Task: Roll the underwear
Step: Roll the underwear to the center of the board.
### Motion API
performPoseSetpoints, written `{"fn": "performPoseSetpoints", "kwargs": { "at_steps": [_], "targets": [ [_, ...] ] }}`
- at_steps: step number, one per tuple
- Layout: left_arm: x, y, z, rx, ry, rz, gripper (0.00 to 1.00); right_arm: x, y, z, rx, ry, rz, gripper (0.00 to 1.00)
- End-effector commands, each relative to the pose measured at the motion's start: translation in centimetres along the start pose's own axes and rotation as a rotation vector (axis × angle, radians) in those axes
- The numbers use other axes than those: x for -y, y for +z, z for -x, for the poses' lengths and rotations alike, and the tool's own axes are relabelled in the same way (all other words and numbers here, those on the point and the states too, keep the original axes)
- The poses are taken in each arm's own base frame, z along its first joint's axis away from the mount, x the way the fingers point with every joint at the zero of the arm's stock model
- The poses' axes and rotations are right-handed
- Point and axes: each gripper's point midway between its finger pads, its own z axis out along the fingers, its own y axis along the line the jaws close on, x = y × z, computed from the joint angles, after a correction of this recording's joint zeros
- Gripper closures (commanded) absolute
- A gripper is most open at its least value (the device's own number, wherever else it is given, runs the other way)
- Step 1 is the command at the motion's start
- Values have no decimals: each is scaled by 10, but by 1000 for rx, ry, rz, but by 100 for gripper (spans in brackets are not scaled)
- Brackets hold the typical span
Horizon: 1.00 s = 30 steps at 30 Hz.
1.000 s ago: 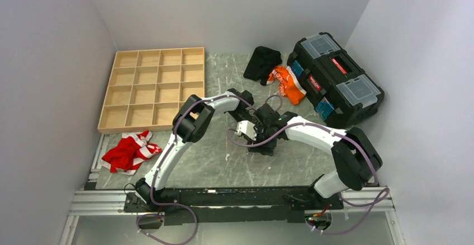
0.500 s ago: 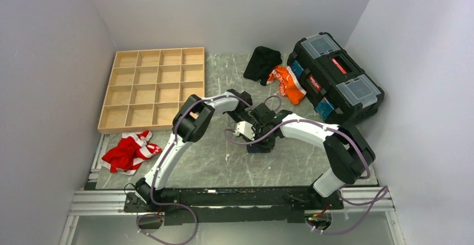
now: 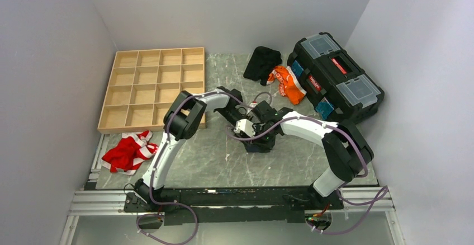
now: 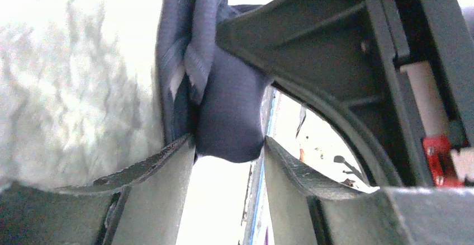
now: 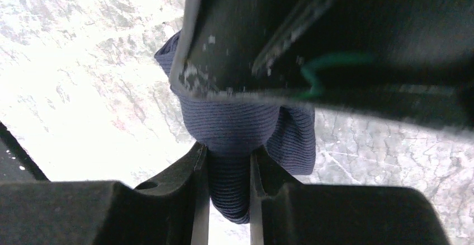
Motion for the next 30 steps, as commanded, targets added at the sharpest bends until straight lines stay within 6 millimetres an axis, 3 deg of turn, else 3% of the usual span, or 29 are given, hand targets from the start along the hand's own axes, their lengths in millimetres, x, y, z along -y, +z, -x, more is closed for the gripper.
{"fn": "performPoseSetpoints", "kwargs": {
  "at_steps": [1,10,19,30],
  "targets": [
    [-44,-23,-17,-34,57,197,43,-30,18,-32,-93,50,151,100],
    [-33,-55,-25,42,128,263,42,-31,10,-23,-46,97,239,100],
    [-17,-87,-16,168,235,331,42,-17,1,-13,15,157,317,100],
    [5,-118,-14,350,381,454,43,-6,4,-10,66,280,580,100]
  ]
}}
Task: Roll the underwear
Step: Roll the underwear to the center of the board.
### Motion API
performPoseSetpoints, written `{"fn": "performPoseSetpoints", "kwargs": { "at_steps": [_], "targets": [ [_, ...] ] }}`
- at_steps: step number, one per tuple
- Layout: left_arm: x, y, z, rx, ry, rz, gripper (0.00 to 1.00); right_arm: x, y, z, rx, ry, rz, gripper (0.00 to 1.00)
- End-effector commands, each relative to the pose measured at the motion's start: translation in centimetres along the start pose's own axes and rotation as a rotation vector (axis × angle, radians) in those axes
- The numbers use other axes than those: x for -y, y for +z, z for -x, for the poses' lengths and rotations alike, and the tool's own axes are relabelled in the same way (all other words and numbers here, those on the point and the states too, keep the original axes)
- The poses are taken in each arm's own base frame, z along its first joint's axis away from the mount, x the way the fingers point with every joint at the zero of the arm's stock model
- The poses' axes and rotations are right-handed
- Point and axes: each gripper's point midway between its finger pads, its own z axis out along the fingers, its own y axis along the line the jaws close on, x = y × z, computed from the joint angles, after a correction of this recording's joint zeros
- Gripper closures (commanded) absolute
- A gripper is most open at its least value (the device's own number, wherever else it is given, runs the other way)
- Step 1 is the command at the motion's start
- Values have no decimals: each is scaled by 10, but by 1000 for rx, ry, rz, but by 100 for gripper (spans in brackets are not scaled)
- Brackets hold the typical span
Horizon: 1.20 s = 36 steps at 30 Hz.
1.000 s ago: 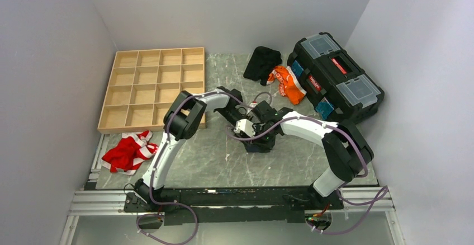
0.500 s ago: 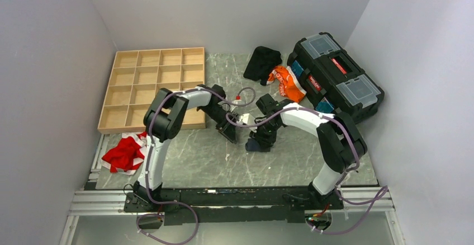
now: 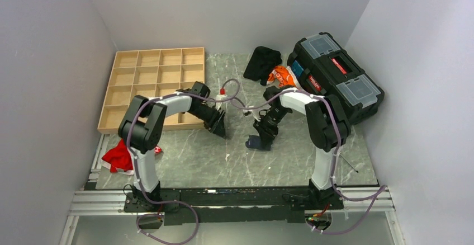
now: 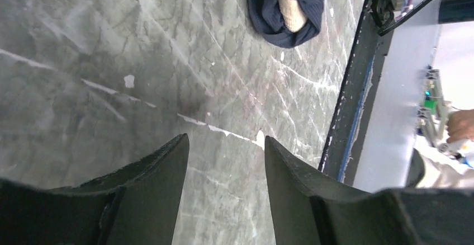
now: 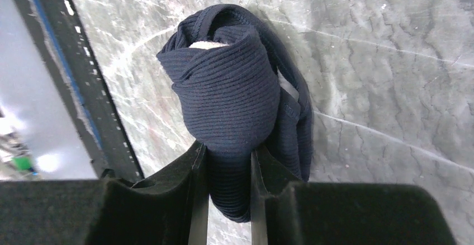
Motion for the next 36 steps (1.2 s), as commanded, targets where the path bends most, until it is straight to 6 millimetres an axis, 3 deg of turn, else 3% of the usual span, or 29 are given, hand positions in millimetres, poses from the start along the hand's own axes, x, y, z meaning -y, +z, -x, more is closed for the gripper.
{"fn": "performPoseSetpoints", "kwargs": {
  "at_steps": [1,8,14,19,24,32,36],
  "targets": [
    [11,-19,34,147,197,87,42,-4,13,-12,-36,49,159,100],
    [21,-32,43,258,366,170,36,11,20,-10,-36,122,258,100],
    [44,-22,48,238,624,264,31,13,21,-7,-29,171,341,100],
    [70,-2,57,220,824,325,24,14,27,-10,-38,195,364,100],
    [90,32,58,136,991,333,15,13,29,-10,-37,209,377,99],
    [88,69,72,58,1098,380,8,13,30,-11,-37,212,374,99],
    [84,85,67,8,1121,374,6,13,31,-12,-43,217,378,99]
  ]
}}
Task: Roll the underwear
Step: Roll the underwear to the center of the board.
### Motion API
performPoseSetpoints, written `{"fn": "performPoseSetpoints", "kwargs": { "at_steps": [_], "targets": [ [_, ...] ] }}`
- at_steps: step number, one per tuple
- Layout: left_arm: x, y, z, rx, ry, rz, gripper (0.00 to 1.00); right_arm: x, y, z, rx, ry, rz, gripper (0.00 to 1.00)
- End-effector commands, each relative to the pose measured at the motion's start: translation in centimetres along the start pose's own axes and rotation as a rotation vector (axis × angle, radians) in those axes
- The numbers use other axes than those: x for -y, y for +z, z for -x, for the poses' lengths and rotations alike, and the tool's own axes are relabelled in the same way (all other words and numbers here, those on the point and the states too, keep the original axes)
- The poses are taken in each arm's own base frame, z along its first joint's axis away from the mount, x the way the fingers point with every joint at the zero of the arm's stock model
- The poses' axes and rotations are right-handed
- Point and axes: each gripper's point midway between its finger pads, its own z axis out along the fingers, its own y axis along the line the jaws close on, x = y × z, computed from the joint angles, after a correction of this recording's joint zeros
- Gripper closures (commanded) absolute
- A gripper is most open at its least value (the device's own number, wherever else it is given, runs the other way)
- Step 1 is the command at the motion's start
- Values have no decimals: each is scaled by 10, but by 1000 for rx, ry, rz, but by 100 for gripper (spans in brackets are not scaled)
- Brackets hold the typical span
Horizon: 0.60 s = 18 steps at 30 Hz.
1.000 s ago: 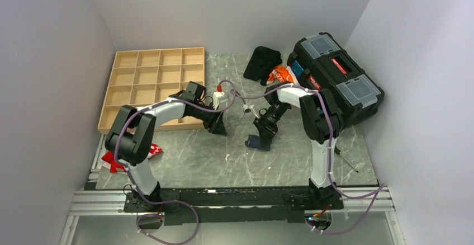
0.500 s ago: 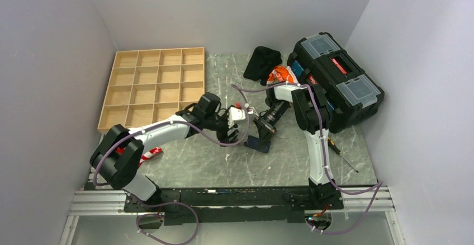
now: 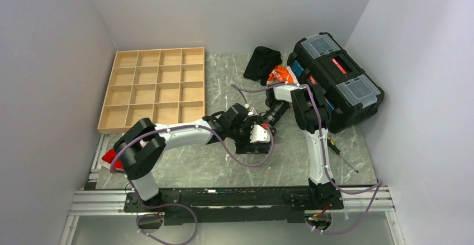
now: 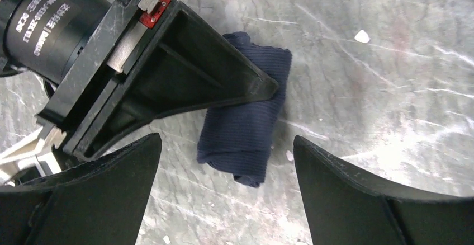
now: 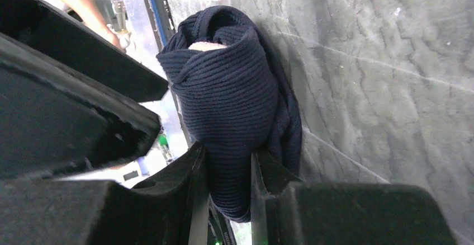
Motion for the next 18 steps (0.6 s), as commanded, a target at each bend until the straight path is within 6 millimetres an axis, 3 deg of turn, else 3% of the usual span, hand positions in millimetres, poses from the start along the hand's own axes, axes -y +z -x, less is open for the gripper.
{"fn": "performPoseSetpoints", "kwargs": {
  "at_steps": [1,18],
  "targets": [
    [-12,12,11,-15,86,30,6,36,9,-5,-54,-107,-75,99],
    [2,53,-14,-70,27,-79,15,33,10,-3,-43,-108,-63,98]
  ]
}}
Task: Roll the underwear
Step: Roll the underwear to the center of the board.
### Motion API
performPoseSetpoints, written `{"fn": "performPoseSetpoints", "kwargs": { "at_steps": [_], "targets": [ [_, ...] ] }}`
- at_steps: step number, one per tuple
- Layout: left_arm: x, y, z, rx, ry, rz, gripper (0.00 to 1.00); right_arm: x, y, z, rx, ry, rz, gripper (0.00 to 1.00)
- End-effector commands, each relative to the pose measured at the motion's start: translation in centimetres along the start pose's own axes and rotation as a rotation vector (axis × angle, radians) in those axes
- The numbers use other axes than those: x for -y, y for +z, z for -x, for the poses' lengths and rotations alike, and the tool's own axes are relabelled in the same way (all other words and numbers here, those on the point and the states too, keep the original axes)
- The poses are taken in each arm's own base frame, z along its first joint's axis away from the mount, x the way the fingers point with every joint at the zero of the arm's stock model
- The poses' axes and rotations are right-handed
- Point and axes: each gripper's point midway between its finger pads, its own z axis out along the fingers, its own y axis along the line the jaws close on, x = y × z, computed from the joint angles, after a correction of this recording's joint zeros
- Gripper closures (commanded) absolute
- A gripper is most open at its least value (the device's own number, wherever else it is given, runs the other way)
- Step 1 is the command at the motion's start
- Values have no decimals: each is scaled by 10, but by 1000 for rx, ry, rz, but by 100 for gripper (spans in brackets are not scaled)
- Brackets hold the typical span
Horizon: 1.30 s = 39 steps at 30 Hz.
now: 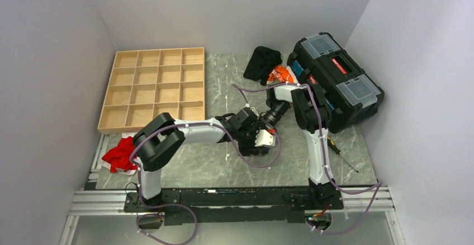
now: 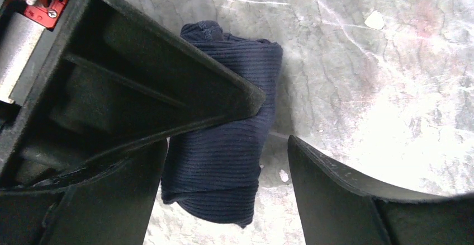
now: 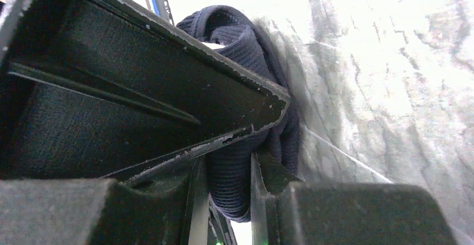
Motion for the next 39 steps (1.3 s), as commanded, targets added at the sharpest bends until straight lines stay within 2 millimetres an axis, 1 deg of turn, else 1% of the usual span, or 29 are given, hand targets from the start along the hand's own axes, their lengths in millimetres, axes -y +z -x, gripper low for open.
{"fn": "performPoseSetpoints", "kwargs": {
  "at_steps": [1,3,6,10,12,14,16,18,21,26,30,35,36,39],
  "targets": [
    [-9,13,14,45,15,-4,17,32,10,-3,-45,-113,-65,98],
    [-6,16,10,35,4,-21,25,32,10,-2,-46,-114,-63,96],
    [-1,20,4,16,-8,-44,44,31,10,-2,-45,-118,-67,92],
    [8,20,-4,-6,-24,-77,64,30,6,0,-36,-127,-81,85],
    [14,19,-9,-24,-32,-100,76,28,2,2,-26,-133,-92,80],
    [19,18,-16,-45,-43,-126,89,28,-2,4,-17,-138,-106,74],
    [23,15,-22,-63,-67,-159,99,27,-9,5,-2,-141,-122,64],
    [23,11,-27,-75,-109,-196,100,26,-17,5,16,-147,-140,55],
    [22,4,-36,-81,-184,-244,100,22,-30,7,57,-158,-166,52],
    [22,-6,-48,-65,-334,-321,100,14,-50,9,122,-176,-212,49],
    [25,-8,-54,-58,-435,-382,100,8,-63,9,171,-186,-256,48],
    [28,-7,-55,-41,-545,-452,100,4,-79,6,263,-190,-331,49],
    [24,-6,-53,-34,-561,-458,100,3,-82,5,283,-189,-344,49],
    [24,-3,-51,-33,-620,-500,100,-2,-91,4,343,-195,-390,49]
  ]
}}
